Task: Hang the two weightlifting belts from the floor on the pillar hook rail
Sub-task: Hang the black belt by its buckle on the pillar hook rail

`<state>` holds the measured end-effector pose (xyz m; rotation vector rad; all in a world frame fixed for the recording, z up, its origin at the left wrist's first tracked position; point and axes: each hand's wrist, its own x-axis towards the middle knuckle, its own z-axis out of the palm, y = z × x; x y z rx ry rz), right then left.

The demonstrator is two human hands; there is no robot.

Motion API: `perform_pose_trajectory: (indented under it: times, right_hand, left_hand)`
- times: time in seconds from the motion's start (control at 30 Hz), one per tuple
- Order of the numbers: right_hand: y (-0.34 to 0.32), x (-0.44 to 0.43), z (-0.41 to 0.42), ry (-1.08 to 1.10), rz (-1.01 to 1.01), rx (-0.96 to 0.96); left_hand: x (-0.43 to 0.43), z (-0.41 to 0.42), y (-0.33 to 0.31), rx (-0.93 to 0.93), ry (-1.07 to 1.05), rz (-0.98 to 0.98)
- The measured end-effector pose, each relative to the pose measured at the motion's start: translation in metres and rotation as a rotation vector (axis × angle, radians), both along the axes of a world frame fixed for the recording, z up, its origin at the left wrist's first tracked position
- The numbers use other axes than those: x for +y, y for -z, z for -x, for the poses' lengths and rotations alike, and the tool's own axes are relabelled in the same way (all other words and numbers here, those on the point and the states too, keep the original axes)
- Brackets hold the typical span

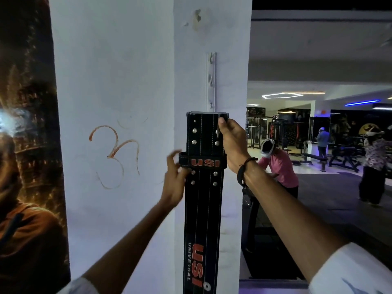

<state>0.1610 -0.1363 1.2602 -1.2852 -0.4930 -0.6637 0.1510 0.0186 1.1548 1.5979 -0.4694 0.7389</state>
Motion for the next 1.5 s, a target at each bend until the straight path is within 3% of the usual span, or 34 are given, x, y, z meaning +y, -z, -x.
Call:
perform_pose_trajectory:
  times: [0.1,0.23,0.4,0.6,0.73,0.8,1.2,1.5]
  right_hand:
    - [0.007,0.001,-0.003,0.022,0.019,0.020]
    - [0.013,-0.005,-0.005,-0.007,0.026,0.061]
    - [0.027,-0.004,0.003,-0.048,0.107,0.071]
    - [0.043,-0.014,0.005,-0.127,0.020,0.052]
    - [0.054,-0.023,0.001,0.058,0.269,-0.167]
    - [0.051,-0.027,-0.003,0.146,0.293,-0.207]
    - [0.021,-0.029,-0.062,0.306,0.204,-0.147]
    - [0.018,-0.026,-0.107,0.337,0.303,0.006]
  left_hand:
    - [0.007,0.005,-0.053,-0.091,0.016,-0.053]
    - [0.004,0.009,-0.081,0.007,0.134,-0.076]
    - [0.002,0.004,-0.082,-0.028,0.162,-0.100]
    - [-0.007,-0.004,-0.064,-0.116,0.176,0.015]
    - [-0.014,-0.010,-0.060,-0.143,0.175,0.040]
    - [-0.017,-0.015,-0.060,-0.147,0.179,0.011]
    - [-0.029,-0.067,-0.075,-0.277,-0.056,-0.157]
    - [-0.025,-0.117,-0.068,-0.134,-0.091,-0.139]
